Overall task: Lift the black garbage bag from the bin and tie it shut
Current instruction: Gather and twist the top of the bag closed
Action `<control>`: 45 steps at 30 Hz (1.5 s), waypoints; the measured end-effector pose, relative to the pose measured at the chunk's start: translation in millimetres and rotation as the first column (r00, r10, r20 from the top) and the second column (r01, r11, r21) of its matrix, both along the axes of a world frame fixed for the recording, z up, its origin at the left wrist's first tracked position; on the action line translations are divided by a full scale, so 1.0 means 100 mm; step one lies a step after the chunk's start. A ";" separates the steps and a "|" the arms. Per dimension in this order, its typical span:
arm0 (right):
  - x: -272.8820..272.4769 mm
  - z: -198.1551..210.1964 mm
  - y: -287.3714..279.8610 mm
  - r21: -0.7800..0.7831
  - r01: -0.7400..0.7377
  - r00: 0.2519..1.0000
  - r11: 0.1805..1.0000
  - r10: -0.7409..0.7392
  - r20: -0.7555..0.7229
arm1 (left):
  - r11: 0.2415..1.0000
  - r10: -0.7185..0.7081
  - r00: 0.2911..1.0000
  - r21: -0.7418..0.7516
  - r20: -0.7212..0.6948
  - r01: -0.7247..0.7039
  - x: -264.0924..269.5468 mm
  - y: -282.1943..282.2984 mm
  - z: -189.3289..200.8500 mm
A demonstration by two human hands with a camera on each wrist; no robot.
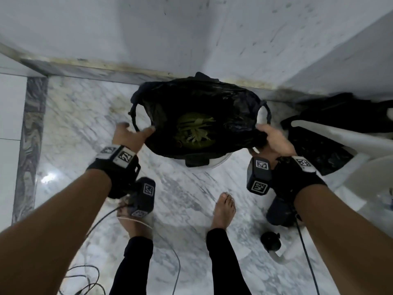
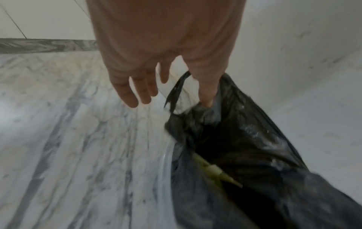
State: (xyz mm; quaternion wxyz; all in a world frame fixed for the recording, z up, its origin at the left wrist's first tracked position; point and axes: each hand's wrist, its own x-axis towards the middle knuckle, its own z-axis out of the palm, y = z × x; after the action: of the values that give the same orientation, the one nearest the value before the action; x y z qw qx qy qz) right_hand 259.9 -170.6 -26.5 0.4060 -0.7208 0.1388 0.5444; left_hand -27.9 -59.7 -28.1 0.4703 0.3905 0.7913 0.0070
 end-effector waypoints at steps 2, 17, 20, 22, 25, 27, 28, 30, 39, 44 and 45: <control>0.09 0.03 0.09 0.063 0.057 0.998 0.996 -0.057 0.010 | 0.997 -0.016 0.999 0.082 0.034 0.013 0.00 0.17 0.05; 0.06 0.76 0.31 0.203 -0.126 0.967 0.971 0.075 0.244 | 0.969 0.094 0.855 0.150 0.510 -0.196 -0.08 0.40 0.78; -0.10 0.83 0.32 0.222 -0.178 0.958 0.959 0.117 0.263 | 0.981 0.094 0.829 0.093 0.551 -0.173 -0.06 0.35 0.87; -0.26 0.86 0.35 0.250 -0.220 0.954 0.943 0.154 0.258 | 0.989 0.073 0.823 0.065 0.563 -0.132 0.01 0.29 0.91; -0.52 0.84 0.43 0.275 -0.316 0.928 0.908 0.236 0.286 | 0.995 0.040 0.813 0.052 0.581 -0.086 0.15 0.18 0.90; -0.68 0.79 0.48 0.280 -0.392 0.900 0.876 0.302 0.313 | 0.997 0.019 0.795 0.047 0.607 -0.060 0.26 0.12 0.88; -0.75 0.77 0.51 0.269 -0.442 0.876 0.856 0.347 0.335 | 0.998 0.011 0.786 0.044 0.618 -0.049 0.31 0.09 0.86; -0.88 0.71 0.55 0.218 -0.561 0.799 0.798 0.454 0.395 | 0.999 -0.006 0.785 0.040 0.619 -0.024 0.39 0.05 0.80; -1.11 0.55 0.57 0.092 -0.724 0.624 0.684 0.591 0.512 | 0.993 -0.106 0.846 0.103 0.523 0.061 0.53 0.04 0.65; -1.10 0.53 0.55 0.092 -0.750 0.597 0.655 0.611 0.520 | 0.990 -0.126 0.870 0.122 0.476 0.076 0.53 0.07 0.61; -1.09 0.53 0.55 0.096 -0.755 0.594 0.649 0.615 0.519 | 0.989 -0.132 0.875 0.122 0.465 0.084 0.53 0.07 0.60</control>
State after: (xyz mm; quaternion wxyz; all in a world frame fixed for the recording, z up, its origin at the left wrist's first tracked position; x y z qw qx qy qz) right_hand 150.6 -115.9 26.1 0.2881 -0.7482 -0.3350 0.4950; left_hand 25.2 -52.8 32.1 0.6288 0.4432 0.6286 0.1144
